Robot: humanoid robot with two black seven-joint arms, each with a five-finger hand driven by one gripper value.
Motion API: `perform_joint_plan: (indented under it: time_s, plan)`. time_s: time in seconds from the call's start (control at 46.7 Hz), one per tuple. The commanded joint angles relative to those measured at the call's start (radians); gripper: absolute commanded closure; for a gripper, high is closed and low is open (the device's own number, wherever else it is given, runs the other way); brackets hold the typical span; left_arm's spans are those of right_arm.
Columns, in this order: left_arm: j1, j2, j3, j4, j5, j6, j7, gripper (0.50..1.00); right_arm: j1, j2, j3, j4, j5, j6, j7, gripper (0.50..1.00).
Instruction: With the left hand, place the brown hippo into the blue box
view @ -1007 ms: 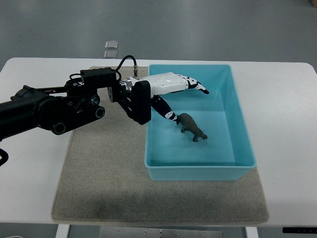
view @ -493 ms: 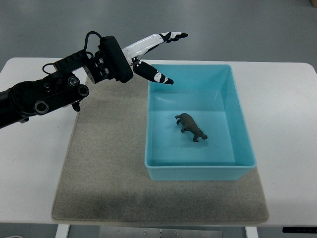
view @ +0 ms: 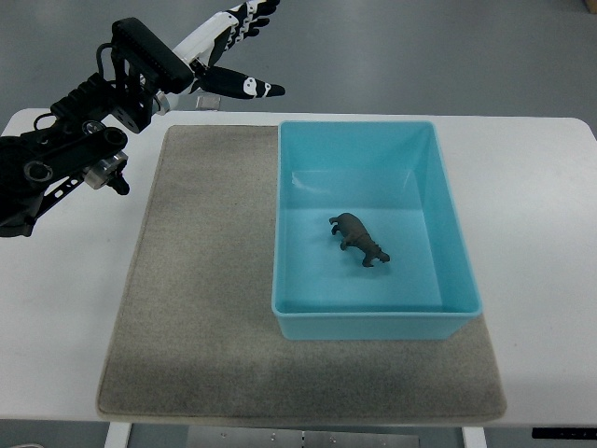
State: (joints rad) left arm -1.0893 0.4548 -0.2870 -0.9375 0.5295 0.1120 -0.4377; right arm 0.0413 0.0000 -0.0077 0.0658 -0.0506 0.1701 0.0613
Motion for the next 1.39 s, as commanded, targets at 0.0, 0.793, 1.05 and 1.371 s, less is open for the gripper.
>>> perform_joint_plan:
  time_s: [0.0,0.793,1.05,1.371]
  plan:
    - [0.0,0.007,0.002,0.022,-0.109,0.0,0.0,0.508,0.0,0.0,0.0,-0.001,0.0,0.0,0.0,0.564]
    - [0.035,0.001,-0.012,0.137,-0.577,0.081,0.019,0.506,0.0,0.0,0.0,0.0,0.0,0.0,0.0,0.564]
    - [0.101,-0.013,-0.109,0.132,-0.606,0.08,0.02,0.506,0.0,0.0,0.0,0.0,0.0,0.0,0.0,0.564]
    - [0.157,-0.028,-0.188,0.129,-0.606,0.072,0.02,0.504,0.0,0.0,0.0,0.0,0.0,0.0,0.0,0.564]
